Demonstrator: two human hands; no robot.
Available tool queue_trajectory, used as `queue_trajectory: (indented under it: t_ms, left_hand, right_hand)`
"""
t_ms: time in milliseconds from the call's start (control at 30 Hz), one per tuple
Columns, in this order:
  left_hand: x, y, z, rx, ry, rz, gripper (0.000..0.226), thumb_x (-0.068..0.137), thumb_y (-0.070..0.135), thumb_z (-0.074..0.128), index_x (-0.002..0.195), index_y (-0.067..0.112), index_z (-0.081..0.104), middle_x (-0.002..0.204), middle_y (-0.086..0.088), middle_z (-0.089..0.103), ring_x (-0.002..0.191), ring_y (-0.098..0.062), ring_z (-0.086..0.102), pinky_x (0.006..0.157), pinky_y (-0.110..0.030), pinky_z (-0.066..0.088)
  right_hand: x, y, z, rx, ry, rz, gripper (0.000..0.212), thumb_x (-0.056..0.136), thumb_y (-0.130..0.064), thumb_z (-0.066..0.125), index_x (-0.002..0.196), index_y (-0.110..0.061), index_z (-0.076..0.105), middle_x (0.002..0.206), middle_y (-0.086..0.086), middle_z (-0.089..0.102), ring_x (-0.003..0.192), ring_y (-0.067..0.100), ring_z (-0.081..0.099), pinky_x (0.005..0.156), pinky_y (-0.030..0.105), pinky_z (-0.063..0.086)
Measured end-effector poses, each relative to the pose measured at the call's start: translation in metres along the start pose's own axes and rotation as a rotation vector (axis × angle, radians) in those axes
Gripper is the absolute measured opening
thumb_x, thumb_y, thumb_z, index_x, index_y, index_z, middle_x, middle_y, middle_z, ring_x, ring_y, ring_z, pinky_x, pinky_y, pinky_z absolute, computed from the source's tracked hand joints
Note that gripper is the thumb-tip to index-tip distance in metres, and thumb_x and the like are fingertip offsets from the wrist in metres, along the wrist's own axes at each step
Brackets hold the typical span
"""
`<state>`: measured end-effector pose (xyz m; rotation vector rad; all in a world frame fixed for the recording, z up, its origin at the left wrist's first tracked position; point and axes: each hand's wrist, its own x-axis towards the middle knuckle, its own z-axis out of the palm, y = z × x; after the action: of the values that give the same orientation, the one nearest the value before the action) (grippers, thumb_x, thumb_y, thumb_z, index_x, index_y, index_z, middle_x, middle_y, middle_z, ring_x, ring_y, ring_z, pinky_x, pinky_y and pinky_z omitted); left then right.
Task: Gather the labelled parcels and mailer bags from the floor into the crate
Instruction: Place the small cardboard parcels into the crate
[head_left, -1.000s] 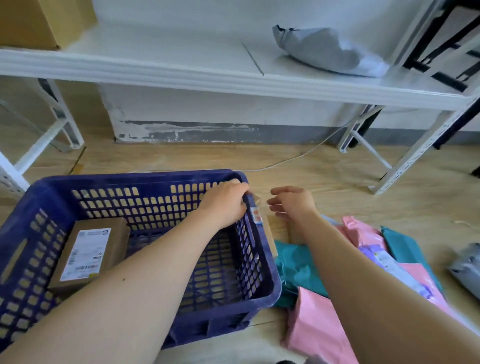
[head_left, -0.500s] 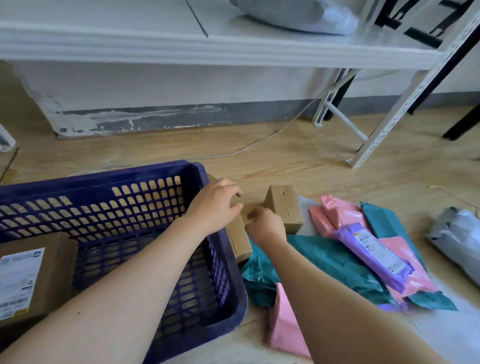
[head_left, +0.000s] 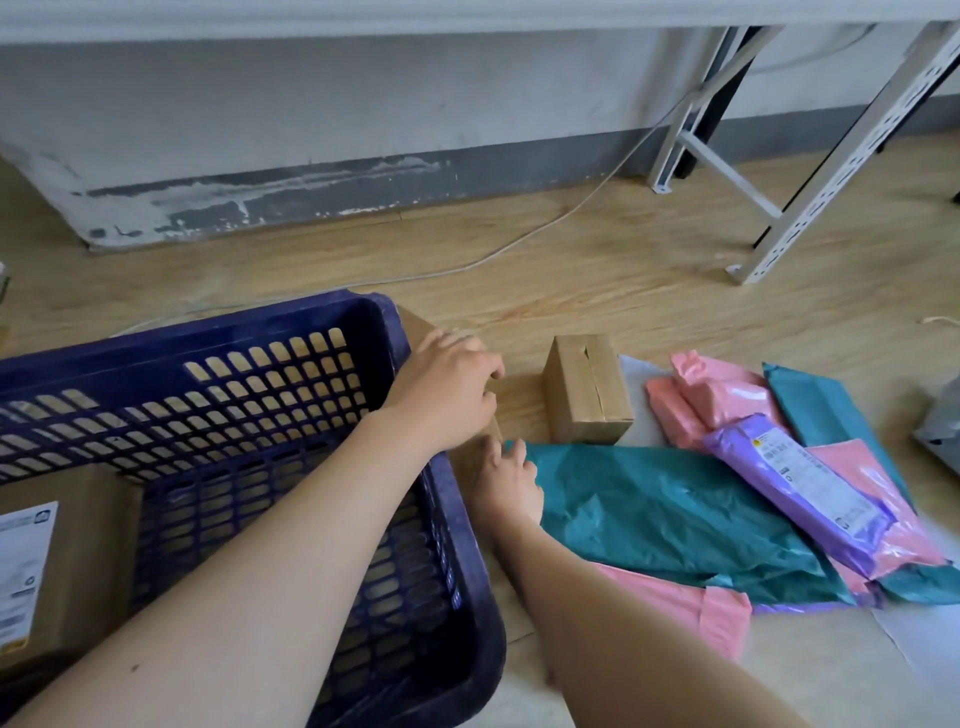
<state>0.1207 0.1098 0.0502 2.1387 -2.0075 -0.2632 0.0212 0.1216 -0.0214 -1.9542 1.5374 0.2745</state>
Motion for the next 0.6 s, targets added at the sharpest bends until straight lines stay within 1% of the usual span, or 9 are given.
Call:
queue_trajectory:
  t_ms: [100,167,233,300,367,433,533,600]
  left_hand:
    - [-0.001,-0.001,0.000,-0.008,0.009,0.000,0.029,0.092,0.025,0.051,0.120,0.025,0.059,0.130,0.004,0.053,0.128,-0.016,0.039,0.115,-0.030,0.011]
    - [-0.002,-0.001,0.000,-0.020,0.023,-0.001,0.028,0.092,0.024,0.051,0.119,0.024,0.060,0.129,0.004,0.054,0.128,-0.016,0.040,0.114,-0.029,0.012]
    - [-0.002,-0.001,0.000,-0.018,0.028,-0.006,0.028,0.092,0.024,0.050,0.119,0.024,0.060,0.128,0.003,0.054,0.127,-0.016,0.040,0.115,-0.030,0.012]
    - [-0.003,-0.001,0.000,-0.008,0.027,-0.008,0.028,0.092,0.024,0.050,0.119,0.024,0.060,0.128,0.003,0.054,0.127,-0.016,0.040,0.115,-0.030,0.012]
    - [-0.003,-0.001,0.001,-0.006,0.027,-0.006,0.028,0.092,0.024,0.050,0.119,0.025,0.060,0.128,0.004,0.054,0.126,-0.016,0.040,0.115,-0.030,0.012]
    - [-0.003,-0.002,0.001,-0.016,0.038,-0.004,0.028,0.092,0.024,0.050,0.118,0.024,0.060,0.127,0.004,0.055,0.126,-0.016,0.041,0.114,-0.029,0.013]
    - [-0.005,-0.001,-0.001,-0.048,0.070,-0.001,0.027,0.091,0.022,0.051,0.116,0.023,0.062,0.125,0.004,0.057,0.122,-0.016,0.044,0.110,-0.027,0.019]
    - [-0.007,-0.001,-0.003,-0.089,0.080,-0.020,0.026,0.091,0.020,0.051,0.115,0.021,0.063,0.123,0.003,0.057,0.120,-0.018,0.045,0.106,-0.027,0.024]
  right_hand:
    - [0.001,0.000,-0.002,0.047,-0.027,0.009,0.059,0.090,-0.016,0.049,0.142,-0.012,0.024,0.139,0.015,0.031,0.127,0.035,0.038,0.100,0.044,0.039]
    - [0.002,0.001,-0.001,0.013,-0.015,0.003,0.065,0.089,-0.015,0.051,0.145,-0.012,0.019,0.142,0.015,0.029,0.126,0.035,0.038,0.100,0.044,0.041]
    - [0.003,0.000,0.002,-0.016,-0.012,0.007,0.071,0.089,-0.015,0.051,0.148,-0.011,0.011,0.147,0.016,0.022,0.128,0.036,0.036,0.100,0.044,0.041]
    - [0.005,-0.001,0.004,-0.025,-0.007,0.008,0.072,0.091,-0.017,0.050,0.149,-0.011,0.008,0.147,0.016,0.023,0.128,0.035,0.037,0.099,0.043,0.041]
    - [0.006,-0.002,0.004,0.009,0.001,0.020,0.072,0.091,-0.018,0.051,0.149,-0.013,0.009,0.140,0.017,0.030,0.126,0.034,0.038,0.097,0.041,0.041]
    - [0.005,0.000,0.003,0.078,0.008,0.032,0.074,0.088,-0.023,0.055,0.147,-0.015,0.012,0.134,0.018,0.035,0.123,0.035,0.039,0.095,0.038,0.040]
    - [0.004,0.003,-0.001,0.183,0.018,0.069,0.079,0.079,-0.036,0.064,0.142,-0.017,0.021,0.130,0.017,0.039,0.122,0.035,0.039,0.097,0.037,0.038]
    - [0.006,0.004,-0.010,0.248,0.036,0.096,0.084,0.073,-0.043,0.066,0.142,-0.018,0.024,0.131,0.017,0.042,0.123,0.034,0.040,0.100,0.037,0.037]
